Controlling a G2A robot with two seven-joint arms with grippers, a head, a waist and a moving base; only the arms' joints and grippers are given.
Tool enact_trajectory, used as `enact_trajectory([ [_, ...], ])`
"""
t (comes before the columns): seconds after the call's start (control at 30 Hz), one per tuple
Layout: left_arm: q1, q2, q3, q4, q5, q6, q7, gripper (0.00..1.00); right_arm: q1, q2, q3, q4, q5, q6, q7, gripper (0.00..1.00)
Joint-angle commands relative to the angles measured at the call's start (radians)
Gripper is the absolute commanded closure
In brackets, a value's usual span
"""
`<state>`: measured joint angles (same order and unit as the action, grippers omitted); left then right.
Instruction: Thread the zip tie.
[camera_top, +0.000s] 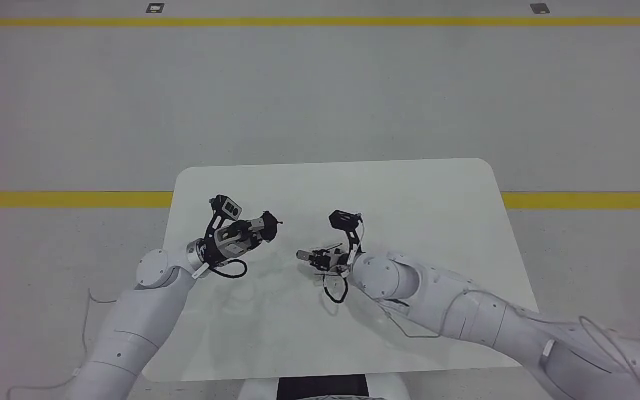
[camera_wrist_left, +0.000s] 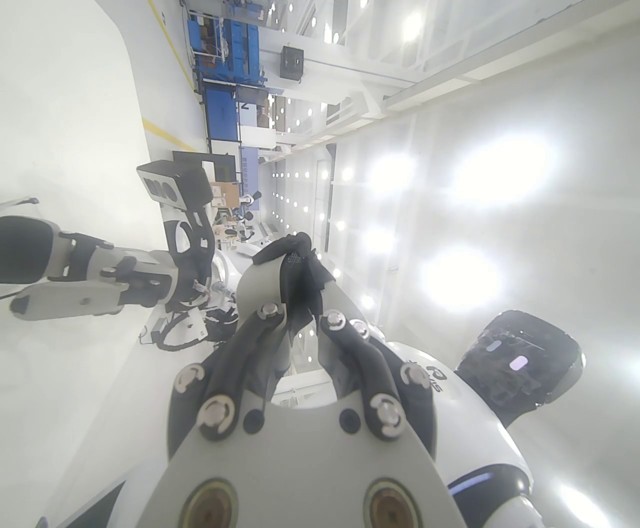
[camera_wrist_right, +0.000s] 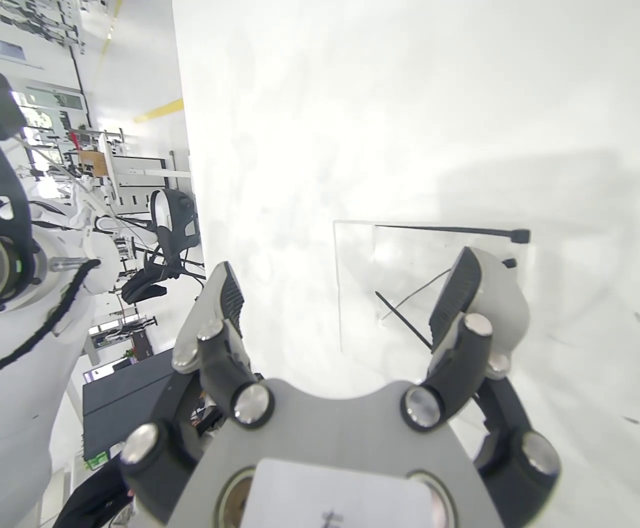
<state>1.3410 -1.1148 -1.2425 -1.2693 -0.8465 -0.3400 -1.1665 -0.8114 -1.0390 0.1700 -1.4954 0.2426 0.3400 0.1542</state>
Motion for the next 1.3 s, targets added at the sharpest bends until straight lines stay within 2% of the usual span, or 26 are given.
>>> enact_trajectory([
  [0.0,0.0,0.0,0.0,0.0,0.0,0.0,0.0,1.0,-0.001,0.009,0.0,-0.015,0.0,0.0,-0.002,0.0],
  [0.2,0.0,0.0,0.0,0.0,0.0,0.0,0.0,1.0,-0.003,0.029,0.0,-0.049,-0.005,0.0,0.002,0.0],
  [0.43,0.0,0.0,0.0,0.0,0.0,0.0,0.0,1.0,-0.005,0.039,0.0,-0.045,-0.008,0.0,-0.019,0.0],
  [0.87,0.0,0.0,0.0,0.0,0.0,0.0,0.0,1.0,0.004,0.008,0.0,0.011,-0.011,0.0,-0.059,0.0],
  [1.1,0.0,0.0,0.0,0.0,0.0,0.0,0.0,1.0,0.005,-0.013,0.0,0.02,0.038,0.0,0.016,0.0],
  [1.27,0.0,0.0,0.0,0.0,0.0,0.0,0.0,1.0,0.003,-0.025,0.0,0.022,0.125,0.0,-0.025,0.0],
])
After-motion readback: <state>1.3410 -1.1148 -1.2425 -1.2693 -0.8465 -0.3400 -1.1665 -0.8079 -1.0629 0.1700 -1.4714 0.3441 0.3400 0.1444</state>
